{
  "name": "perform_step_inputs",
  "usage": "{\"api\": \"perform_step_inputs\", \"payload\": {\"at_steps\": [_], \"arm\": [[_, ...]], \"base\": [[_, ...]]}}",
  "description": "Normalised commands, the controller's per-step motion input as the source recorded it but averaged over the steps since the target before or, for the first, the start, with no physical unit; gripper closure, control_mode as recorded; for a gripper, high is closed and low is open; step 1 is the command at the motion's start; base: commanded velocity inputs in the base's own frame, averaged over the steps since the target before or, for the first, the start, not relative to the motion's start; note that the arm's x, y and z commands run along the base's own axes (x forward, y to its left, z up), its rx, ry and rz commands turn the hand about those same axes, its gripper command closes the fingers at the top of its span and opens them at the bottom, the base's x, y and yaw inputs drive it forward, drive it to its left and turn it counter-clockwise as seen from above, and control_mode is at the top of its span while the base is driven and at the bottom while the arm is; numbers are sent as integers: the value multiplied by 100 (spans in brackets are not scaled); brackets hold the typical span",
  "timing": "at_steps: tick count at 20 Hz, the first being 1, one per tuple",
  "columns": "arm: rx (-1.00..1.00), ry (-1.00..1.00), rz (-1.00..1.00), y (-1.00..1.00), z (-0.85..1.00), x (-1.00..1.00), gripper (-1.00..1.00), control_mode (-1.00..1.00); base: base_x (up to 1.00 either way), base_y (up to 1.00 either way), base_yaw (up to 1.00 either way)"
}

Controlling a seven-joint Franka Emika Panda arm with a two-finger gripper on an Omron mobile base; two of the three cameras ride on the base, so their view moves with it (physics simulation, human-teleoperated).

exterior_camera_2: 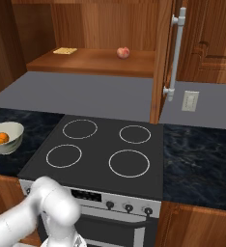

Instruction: Open the cabinet. Pick the orange and peach from the cabinet and place them into the bowl. Then close the cabinet.

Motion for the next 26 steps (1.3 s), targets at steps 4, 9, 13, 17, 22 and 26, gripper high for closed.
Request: {"api": "perform_step_inputs", "payload": {"at_steps": [4,9,13,17,22,26], "arm": [[27,2,-4,-78,93,-100,-100,-100],[31,13,-10,-93,75,-100,-100,-100],[29,13,-11,-100,30,-100,-100,-100],[27,21,-12,-100,16,-100,-100,-100],[24,21,-11,-100,13,-100,-100,-100],[17,8,-3,-100,25,-100,-100,-100]], "base": [[0,0,0],[0,0,0],[0,0,0],[0,0,0],[0,0,0],[0,0,0]]}}
